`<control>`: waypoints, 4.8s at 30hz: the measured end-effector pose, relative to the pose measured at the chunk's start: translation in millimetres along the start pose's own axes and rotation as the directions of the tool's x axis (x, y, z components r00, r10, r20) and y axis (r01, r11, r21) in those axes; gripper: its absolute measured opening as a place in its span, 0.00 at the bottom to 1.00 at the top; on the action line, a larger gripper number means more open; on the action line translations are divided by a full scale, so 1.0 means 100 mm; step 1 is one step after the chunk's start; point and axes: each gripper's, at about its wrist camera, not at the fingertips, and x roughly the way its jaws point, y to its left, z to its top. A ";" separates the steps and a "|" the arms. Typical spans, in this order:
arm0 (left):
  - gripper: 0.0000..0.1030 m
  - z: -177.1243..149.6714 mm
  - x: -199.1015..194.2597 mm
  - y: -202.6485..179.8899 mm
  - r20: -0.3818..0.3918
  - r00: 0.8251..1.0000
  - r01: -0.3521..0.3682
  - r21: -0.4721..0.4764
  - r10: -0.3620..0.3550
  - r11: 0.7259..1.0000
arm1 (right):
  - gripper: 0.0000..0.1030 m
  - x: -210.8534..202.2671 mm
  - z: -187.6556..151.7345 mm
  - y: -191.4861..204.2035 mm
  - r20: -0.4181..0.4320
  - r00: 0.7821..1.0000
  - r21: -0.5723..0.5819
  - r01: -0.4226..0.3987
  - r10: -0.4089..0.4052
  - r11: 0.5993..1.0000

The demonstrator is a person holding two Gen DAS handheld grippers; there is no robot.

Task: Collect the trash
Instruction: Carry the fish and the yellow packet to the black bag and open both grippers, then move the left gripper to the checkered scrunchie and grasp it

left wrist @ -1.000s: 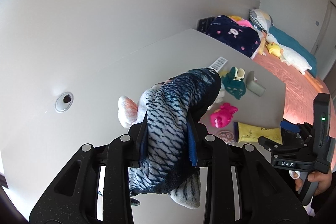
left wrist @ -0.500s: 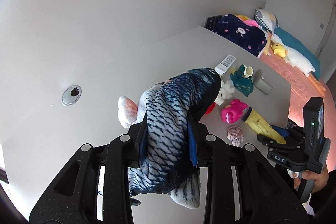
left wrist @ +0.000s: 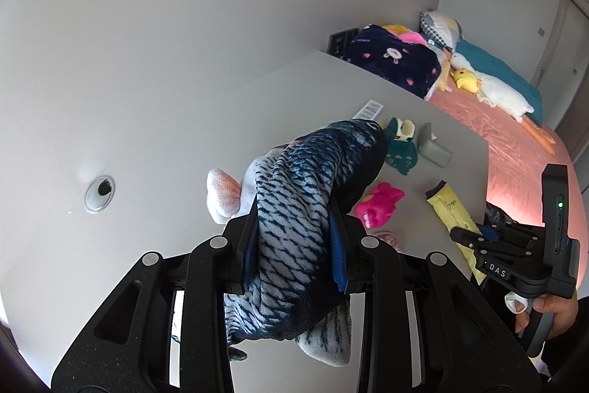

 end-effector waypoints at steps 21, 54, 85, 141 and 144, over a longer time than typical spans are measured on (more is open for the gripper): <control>0.31 0.25 0.19 -0.99 -0.022 0.977 0.213 0.208 -0.213 0.955 | 0.19 -0.72 -0.25 -0.74 0.102 0.988 0.222 0.090 -0.115 0.971; 0.94 0.00 0.13 -2.70 -0.174 0.894 0.437 0.533 -0.412 0.724 | 0.93 -1.74 -1.12 -1.72 0.163 0.911 0.539 0.239 -0.378 0.808; 0.94 -0.25 0.12 -2.69 -0.133 0.930 0.349 0.618 -0.343 0.705 | 0.94 -1.83 -1.12 -1.73 0.210 0.889 0.572 0.226 -0.407 0.789; 0.27 -0.48 1.11 -0.92 -0.236 0.968 0.132 0.206 -0.081 0.970 | 0.94 -0.82 -0.15 -0.80 0.195 0.972 0.264 0.079 -0.133 0.961; 0.26 -0.47 1.09 -0.85 -0.221 0.971 0.134 0.185 -0.092 0.974 | 0.94 -0.79 -0.13 -0.75 0.194 0.973 0.254 0.075 -0.127 0.964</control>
